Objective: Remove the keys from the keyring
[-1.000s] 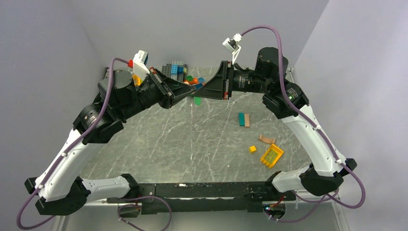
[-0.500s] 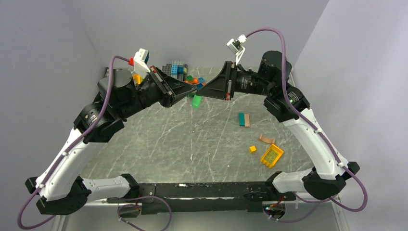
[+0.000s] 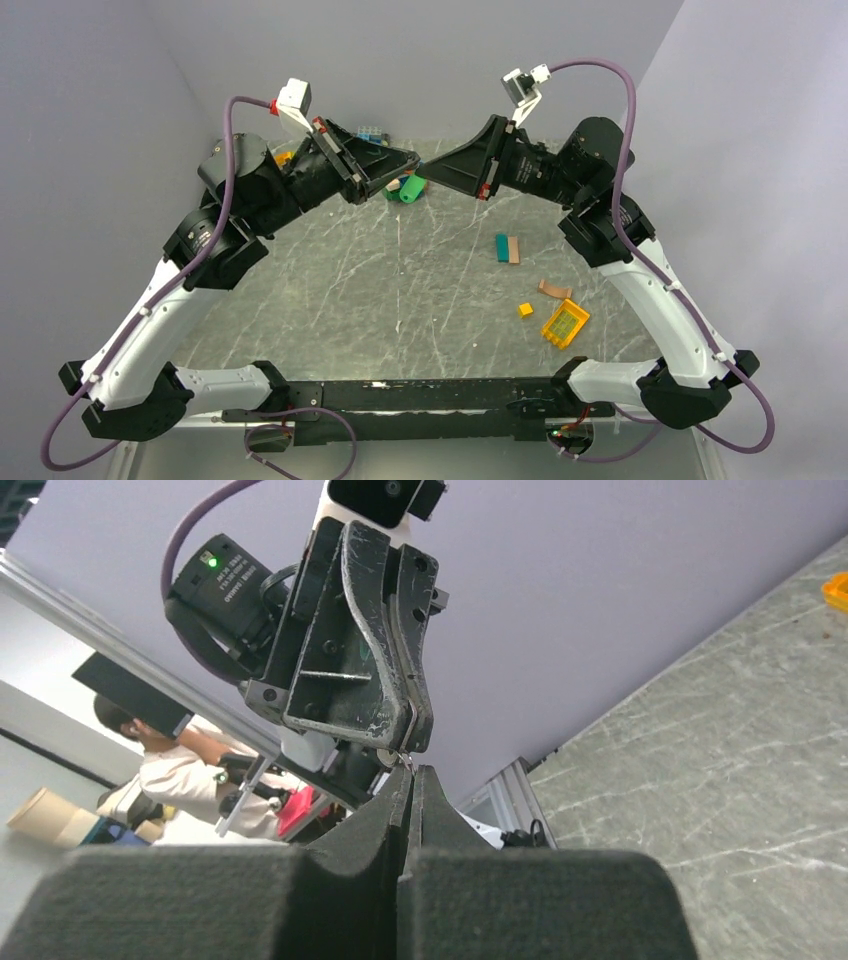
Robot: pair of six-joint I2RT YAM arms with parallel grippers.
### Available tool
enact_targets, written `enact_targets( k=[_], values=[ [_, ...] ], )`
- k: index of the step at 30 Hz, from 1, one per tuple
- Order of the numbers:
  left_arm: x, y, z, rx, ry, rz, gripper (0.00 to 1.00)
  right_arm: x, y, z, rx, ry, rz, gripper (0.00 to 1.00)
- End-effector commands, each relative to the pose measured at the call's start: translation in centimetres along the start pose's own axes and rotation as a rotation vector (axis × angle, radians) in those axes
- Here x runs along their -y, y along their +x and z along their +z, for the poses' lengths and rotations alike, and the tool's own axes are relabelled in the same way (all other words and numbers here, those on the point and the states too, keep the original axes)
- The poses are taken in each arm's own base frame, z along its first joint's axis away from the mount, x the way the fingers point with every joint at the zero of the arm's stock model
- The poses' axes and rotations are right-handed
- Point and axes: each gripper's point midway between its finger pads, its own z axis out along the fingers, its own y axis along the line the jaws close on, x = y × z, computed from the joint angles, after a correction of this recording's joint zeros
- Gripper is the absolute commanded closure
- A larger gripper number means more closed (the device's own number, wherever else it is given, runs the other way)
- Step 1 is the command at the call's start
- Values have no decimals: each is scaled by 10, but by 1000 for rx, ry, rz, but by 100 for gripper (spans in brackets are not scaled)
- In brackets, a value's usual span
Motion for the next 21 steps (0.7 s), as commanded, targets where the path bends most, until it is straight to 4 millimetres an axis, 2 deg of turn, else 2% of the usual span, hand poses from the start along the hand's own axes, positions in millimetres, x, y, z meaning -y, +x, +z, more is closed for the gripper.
enact_targets(
  k=[1,21],
  values=[
    [33,-1,1,-3,124,34,100,-27,-18,1,62,-78,-30,100],
    [56,-8,1,62,237,85,100,-48,-34,-2,162,-179,7,100]
  ],
)
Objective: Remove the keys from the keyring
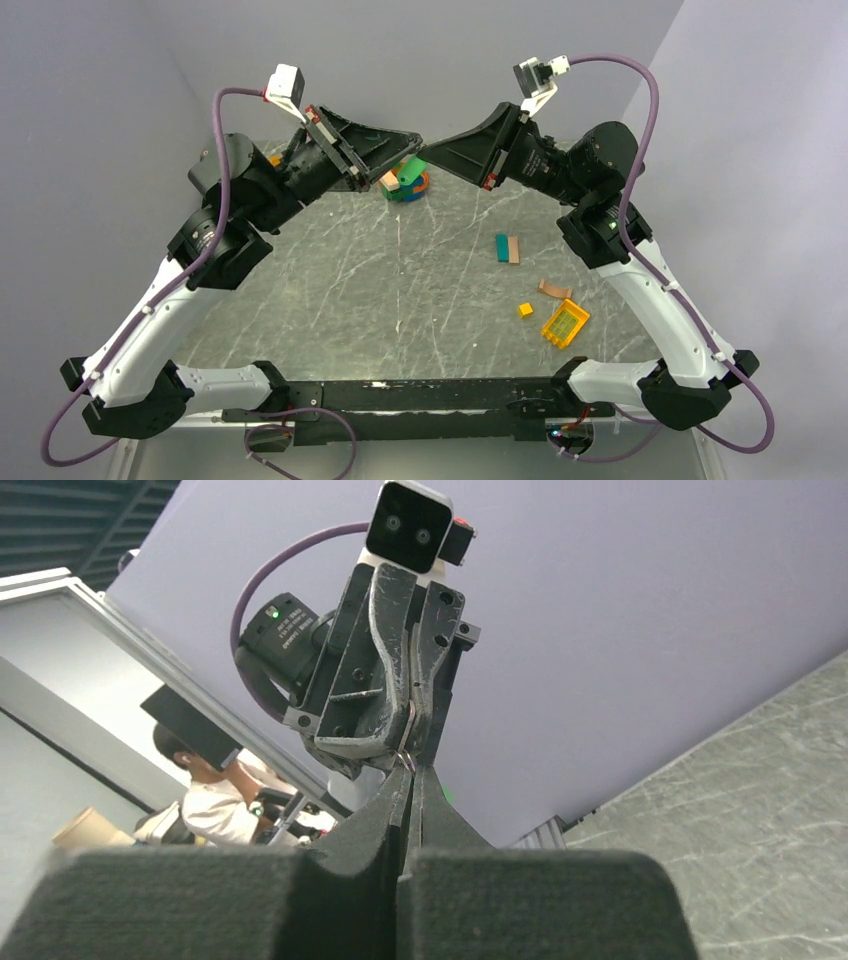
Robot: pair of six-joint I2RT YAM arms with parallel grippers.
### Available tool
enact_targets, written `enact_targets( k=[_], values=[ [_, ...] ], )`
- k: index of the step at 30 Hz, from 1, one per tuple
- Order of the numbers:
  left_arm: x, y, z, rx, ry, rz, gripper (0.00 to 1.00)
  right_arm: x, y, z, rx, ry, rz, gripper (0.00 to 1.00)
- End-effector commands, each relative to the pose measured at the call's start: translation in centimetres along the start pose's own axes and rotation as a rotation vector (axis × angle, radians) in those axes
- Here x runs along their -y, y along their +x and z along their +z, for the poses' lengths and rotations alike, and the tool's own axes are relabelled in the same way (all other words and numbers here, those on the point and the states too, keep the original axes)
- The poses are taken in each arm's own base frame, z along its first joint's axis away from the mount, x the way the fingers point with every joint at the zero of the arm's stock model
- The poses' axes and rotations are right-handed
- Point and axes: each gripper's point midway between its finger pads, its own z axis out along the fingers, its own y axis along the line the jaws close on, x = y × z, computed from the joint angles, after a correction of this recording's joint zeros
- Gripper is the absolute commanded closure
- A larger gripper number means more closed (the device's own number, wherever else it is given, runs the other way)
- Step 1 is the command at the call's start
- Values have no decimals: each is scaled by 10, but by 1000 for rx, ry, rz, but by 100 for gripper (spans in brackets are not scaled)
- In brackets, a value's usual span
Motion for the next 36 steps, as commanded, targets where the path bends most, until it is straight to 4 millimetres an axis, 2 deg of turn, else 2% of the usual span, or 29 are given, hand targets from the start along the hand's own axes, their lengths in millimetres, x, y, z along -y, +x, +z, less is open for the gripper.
enact_targets(
  k=[1,17,21,25,36],
  values=[
    [20,-1,2,16,92,40,100,-25,-9,-1,57,-85,4,100],
    [41,-5,4,69,196,84,100,-41,-15,4,94,-168,51,100],
    [42,-2,6,63,208,83,100,-45,-13,6,86,-191,62,100],
    [52,-3,6,68,259,88,100,-48,-10,9,77,-210,72,100],
    [63,2,6,58,329,89,100,-61,2,20,52,-268,94,100]
  ],
)
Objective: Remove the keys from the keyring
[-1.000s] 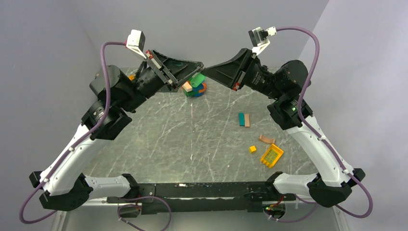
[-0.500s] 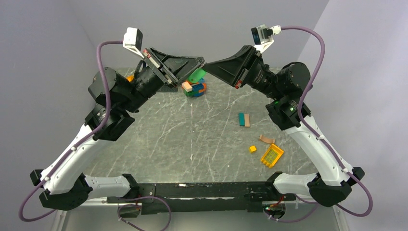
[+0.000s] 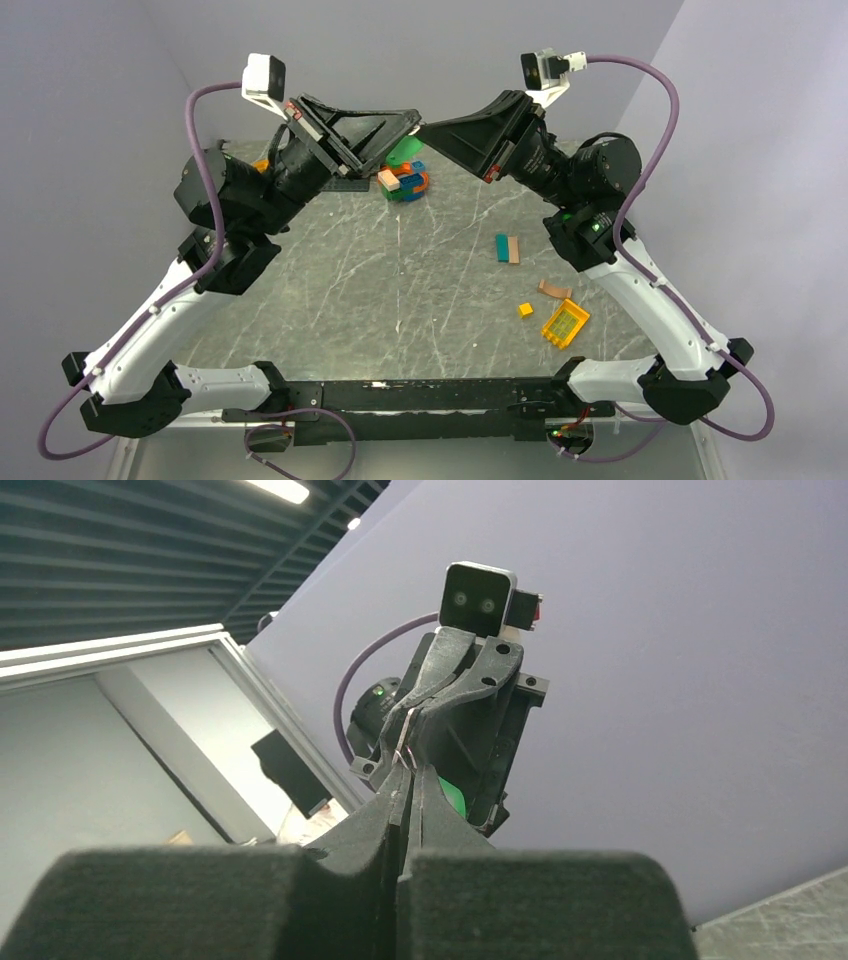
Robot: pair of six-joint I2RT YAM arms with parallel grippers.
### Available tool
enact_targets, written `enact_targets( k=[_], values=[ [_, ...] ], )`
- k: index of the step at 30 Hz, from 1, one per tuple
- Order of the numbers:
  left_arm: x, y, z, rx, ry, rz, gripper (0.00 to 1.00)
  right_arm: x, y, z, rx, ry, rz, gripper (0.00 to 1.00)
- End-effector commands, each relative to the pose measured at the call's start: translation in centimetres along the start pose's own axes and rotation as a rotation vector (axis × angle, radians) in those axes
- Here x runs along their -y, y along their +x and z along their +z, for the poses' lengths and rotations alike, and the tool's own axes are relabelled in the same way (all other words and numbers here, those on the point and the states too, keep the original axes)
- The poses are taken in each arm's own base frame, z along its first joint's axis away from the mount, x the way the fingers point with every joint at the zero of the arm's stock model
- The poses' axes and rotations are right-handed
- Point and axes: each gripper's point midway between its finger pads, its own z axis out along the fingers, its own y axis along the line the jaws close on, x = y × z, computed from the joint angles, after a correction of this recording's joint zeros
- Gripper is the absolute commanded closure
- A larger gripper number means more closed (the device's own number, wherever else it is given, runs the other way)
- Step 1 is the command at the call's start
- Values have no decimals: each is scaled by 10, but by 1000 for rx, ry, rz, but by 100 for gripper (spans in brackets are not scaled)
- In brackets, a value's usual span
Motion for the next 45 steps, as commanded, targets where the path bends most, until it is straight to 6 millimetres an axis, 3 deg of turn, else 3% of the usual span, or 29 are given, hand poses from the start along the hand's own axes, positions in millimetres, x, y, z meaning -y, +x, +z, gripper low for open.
enact_targets(
  k=[1,14,21,23,28,29,31,34,37,45],
  values=[
    [6,9,6,-27,69,8,100,-9,27,7,-100,-58,55,100],
    [18,14,7,-45,137,-23,100,-20,38,13,-124,-119,73,100],
    [13,16,4,-56,94,-15,100,-19,43,12,-137,-86,59,100],
    [9,15,2,-56,58,-1,100,-18,42,10,-143,-59,40,89],
    [-4,11,-11,-70,-78,60,100,-16,42,0,-174,35,-48,20],
    [-5,9,-15,-72,-100,73,100,-15,41,-5,-180,64,-69,15],
    [-10,7,-23,-73,-147,95,100,-13,39,-14,-195,118,-124,7],
    [-17,4,-33,-74,-215,120,100,-16,38,-29,-229,169,-211,4],
    [-24,6,-43,-94,-263,131,100,-21,39,-39,-276,193,-269,3],
    [-27,9,-50,-127,-308,122,100,-2,39,-56,-358,321,-378,6]
  ],
)
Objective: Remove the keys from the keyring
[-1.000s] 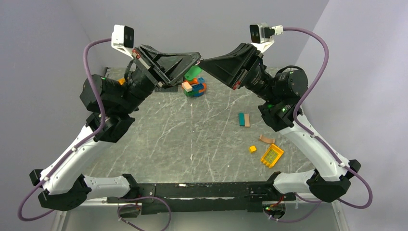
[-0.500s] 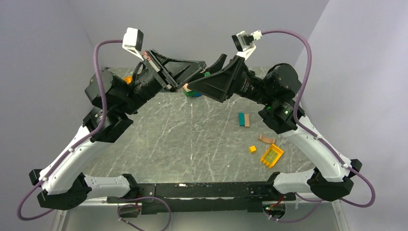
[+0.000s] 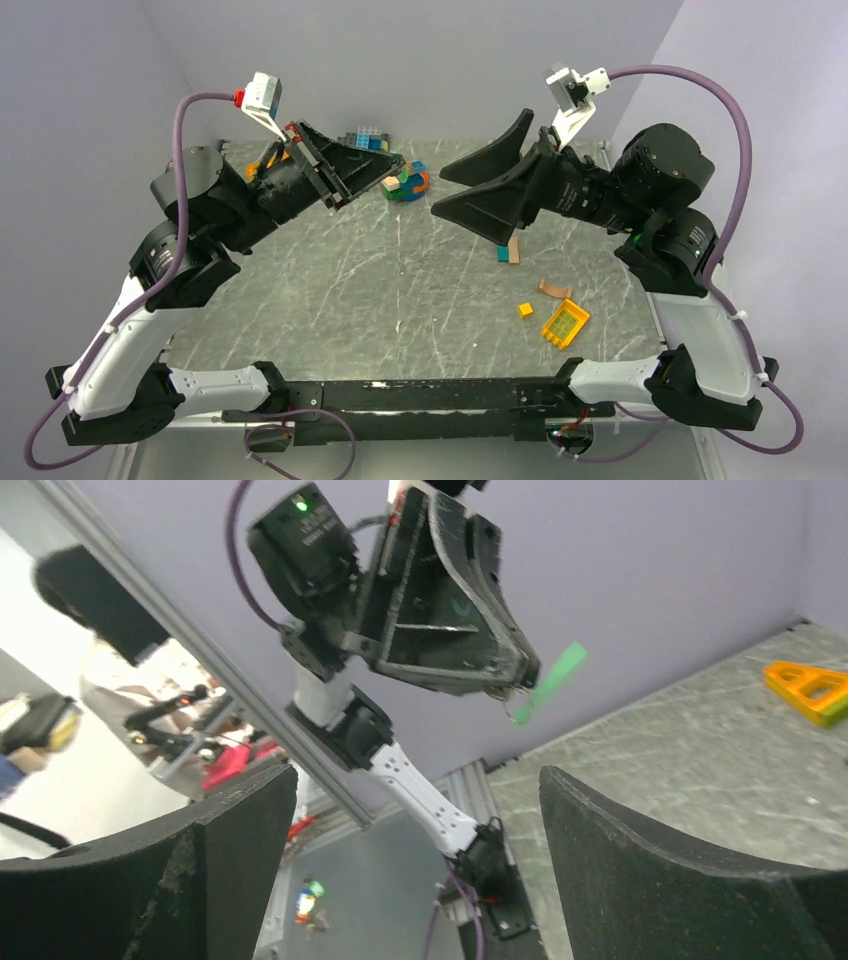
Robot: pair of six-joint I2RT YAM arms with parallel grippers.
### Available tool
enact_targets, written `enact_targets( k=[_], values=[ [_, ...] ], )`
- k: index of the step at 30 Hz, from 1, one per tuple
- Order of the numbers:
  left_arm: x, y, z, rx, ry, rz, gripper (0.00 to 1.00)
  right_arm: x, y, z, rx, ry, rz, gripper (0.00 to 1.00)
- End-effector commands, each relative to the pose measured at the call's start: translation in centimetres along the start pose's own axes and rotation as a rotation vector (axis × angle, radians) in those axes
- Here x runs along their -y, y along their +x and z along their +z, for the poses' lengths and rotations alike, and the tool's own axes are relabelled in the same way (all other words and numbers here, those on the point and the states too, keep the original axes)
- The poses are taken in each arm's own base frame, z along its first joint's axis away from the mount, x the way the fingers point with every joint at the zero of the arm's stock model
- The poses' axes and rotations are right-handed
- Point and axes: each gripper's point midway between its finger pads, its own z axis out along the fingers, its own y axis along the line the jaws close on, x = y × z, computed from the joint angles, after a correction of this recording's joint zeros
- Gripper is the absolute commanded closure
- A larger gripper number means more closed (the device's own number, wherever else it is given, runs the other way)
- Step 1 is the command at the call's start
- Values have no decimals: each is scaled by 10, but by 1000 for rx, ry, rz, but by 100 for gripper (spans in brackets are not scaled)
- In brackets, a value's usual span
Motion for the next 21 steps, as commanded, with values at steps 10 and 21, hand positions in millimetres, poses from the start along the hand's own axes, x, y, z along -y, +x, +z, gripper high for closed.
enact_targets(
  k=[10,21],
  values=[
    [5,8,-11,-62,-11,-26,100,26,24,12,-144,50,-95,27],
    [3,17,-13,-114,-20,-45,100,27,24,27,-169,13,-102,47]
  ],
)
